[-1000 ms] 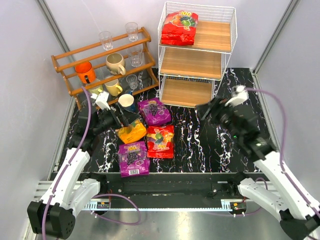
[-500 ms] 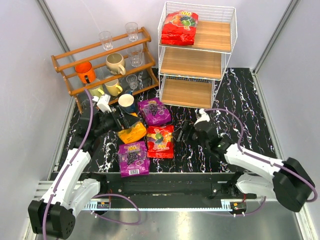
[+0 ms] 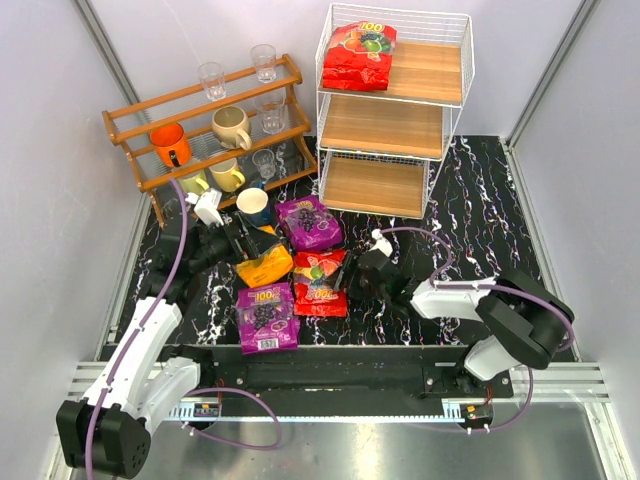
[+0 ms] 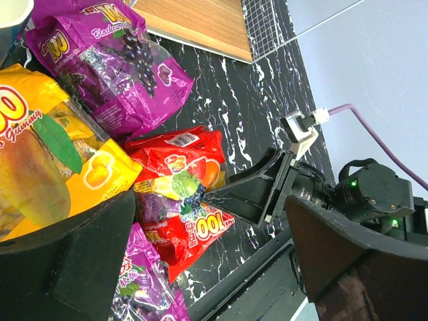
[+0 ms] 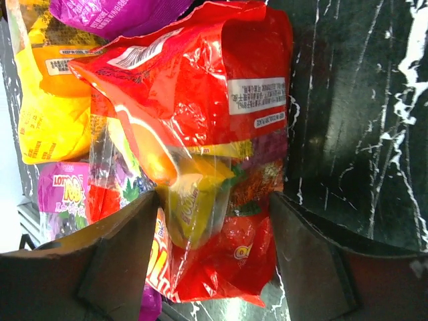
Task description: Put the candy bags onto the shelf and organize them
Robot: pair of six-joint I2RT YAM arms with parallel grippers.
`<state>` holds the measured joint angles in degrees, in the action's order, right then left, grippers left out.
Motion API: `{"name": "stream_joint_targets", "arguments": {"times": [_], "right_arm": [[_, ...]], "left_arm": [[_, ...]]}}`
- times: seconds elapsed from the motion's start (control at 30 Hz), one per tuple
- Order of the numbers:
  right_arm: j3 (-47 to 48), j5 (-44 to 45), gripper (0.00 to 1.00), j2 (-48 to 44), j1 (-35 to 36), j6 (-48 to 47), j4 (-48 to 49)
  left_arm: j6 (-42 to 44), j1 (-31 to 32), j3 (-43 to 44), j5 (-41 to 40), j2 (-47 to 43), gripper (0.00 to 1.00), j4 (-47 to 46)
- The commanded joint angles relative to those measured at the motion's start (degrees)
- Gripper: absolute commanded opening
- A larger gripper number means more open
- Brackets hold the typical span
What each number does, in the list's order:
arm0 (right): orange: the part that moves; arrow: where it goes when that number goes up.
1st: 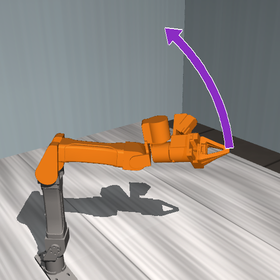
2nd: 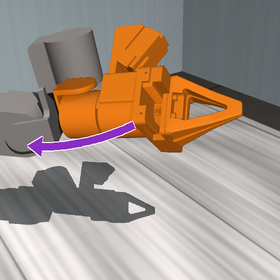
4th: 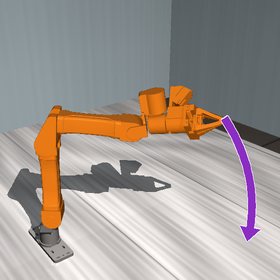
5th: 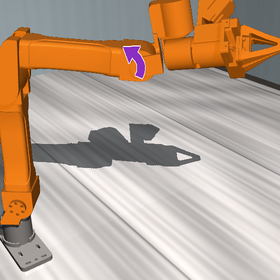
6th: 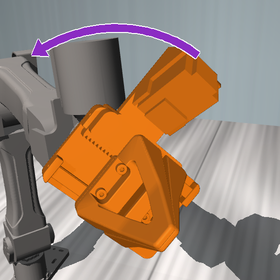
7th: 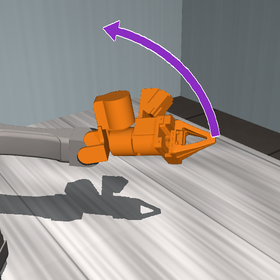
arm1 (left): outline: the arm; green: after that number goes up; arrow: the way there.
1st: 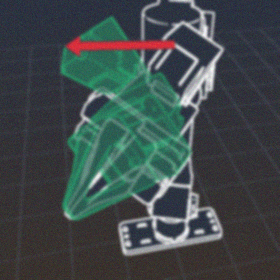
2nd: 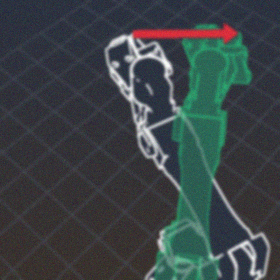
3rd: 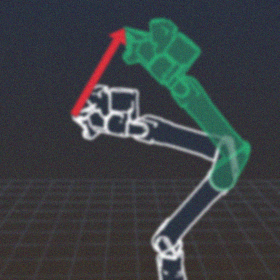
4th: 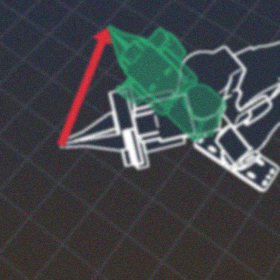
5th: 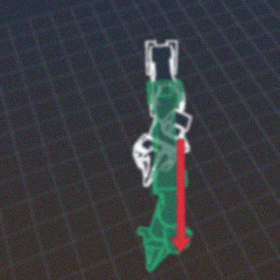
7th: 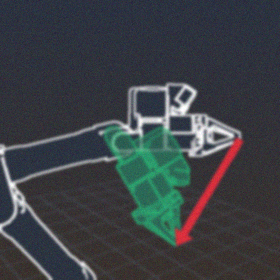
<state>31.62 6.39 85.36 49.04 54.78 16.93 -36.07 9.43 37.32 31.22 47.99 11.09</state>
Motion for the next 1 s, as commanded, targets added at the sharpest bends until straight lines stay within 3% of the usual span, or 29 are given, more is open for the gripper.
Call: {"name": "stream_joint_targets", "arguments": {"times": [0.0, 0.07, 0.1, 0.2, 0.23, 0.63, 0.8, 0.97], "right_arm": [[1.7, -0.8, 0.65, 3.3, 0.8, 1.5, 8.6], [1.7, -2.2, 0.51, 4.0, 0.8, 0.9, 9.3], [1.8, -2.8, 0.35, 4.1, 0.8, 0.2, 10.1], [1.5, -4.0, 0.05, 1.8, 0.8, -3.7, 9.0], [1.1, -3.7, 0.01, -1.0, 0.7, -5.9, 8.2], [1.2, -4.2, 0.00, -40.0, 0.6, -33.4, -13.7], [7.1, -2.5, 0.00, -46.8, 0.7, -37.9, -22.7], [17.8, 2.6, 0.00, -43.8, 0.7, -41.9, -30.0]], "left_arm": [[0.6, 0.1, 0.0, 0.0, -0.4, 0.97, -1.1], [0.5, 0.2, -0.1, -0.1, -0.4, 0.97, -1.0], [0.3, 0.1, -0.1, -0.1, -0.6, 0.97, -1.1], [0.3, 0.1, -0.1, -0.1, -0.8, 0.97, -1.0], [0.3, 0.1, -0.1, -0.1, -1.0, 0.97, -0.8], [0.3, 0.1, -0.7, -0.2, -1.2, 0.97, -1.2], [0.0, 0.1, -1.1, -0.3, -1.5, 0.97, -1.6], [0.0, 0.1, -1.0, -0.3, -1.6, 0.97, -1.6]]}}
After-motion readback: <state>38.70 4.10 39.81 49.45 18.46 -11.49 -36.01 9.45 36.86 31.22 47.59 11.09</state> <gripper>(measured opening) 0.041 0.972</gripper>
